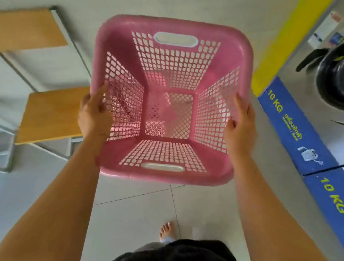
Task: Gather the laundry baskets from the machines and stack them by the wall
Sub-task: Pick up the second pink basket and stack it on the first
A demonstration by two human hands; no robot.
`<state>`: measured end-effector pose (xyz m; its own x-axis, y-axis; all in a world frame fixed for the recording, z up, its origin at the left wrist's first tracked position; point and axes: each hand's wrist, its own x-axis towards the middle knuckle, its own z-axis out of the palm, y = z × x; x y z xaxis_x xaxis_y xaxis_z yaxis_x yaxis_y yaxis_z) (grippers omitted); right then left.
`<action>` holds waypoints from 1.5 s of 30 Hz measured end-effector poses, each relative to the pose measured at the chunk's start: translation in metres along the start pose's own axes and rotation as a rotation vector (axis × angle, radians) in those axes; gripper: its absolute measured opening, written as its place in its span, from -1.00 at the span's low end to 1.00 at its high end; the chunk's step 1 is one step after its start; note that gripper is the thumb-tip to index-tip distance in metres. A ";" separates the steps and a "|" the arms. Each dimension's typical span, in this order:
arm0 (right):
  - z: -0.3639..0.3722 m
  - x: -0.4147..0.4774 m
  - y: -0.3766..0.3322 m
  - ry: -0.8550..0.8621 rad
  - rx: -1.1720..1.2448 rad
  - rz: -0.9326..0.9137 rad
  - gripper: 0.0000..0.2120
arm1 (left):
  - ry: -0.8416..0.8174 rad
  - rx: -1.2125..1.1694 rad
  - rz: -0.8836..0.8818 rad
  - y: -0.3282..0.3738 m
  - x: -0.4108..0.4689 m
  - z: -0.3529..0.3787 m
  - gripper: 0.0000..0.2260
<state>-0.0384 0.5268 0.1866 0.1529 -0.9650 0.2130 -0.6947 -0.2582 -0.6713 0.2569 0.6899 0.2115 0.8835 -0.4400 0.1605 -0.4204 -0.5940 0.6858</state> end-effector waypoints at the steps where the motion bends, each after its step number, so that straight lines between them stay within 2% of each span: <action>1: 0.007 0.005 -0.013 -0.003 -0.002 -0.022 -0.35 | 0.032 -0.009 -0.006 -0.005 0.008 -0.007 -0.48; 8: 0.071 0.043 -0.069 -0.053 0.045 -0.152 -0.39 | 0.203 -0.040 -0.062 -0.050 0.056 -0.016 -0.49; 14: 0.147 0.101 -0.093 -0.125 0.053 -0.179 -0.39 | 0.206 -0.016 -0.116 -0.077 0.126 0.013 -0.51; 26: 0.315 0.237 -0.093 -0.360 -0.074 -0.108 -0.38 | -0.053 0.141 -0.262 -0.109 0.295 0.126 -0.51; 37: 0.415 0.263 -0.041 -0.518 -0.173 -0.032 -0.38 | -0.269 0.234 -0.370 -0.173 0.334 0.214 -0.51; 45: 0.476 0.266 0.002 -0.601 -0.174 -0.090 -0.36 | -0.376 0.303 -0.415 -0.216 0.342 0.256 -0.48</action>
<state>0.3354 0.2484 -0.0958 0.5490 -0.8098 -0.2069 -0.7572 -0.3771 -0.5334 0.5968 0.4950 -0.0636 0.8759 -0.3058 -0.3733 -0.1467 -0.9057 0.3977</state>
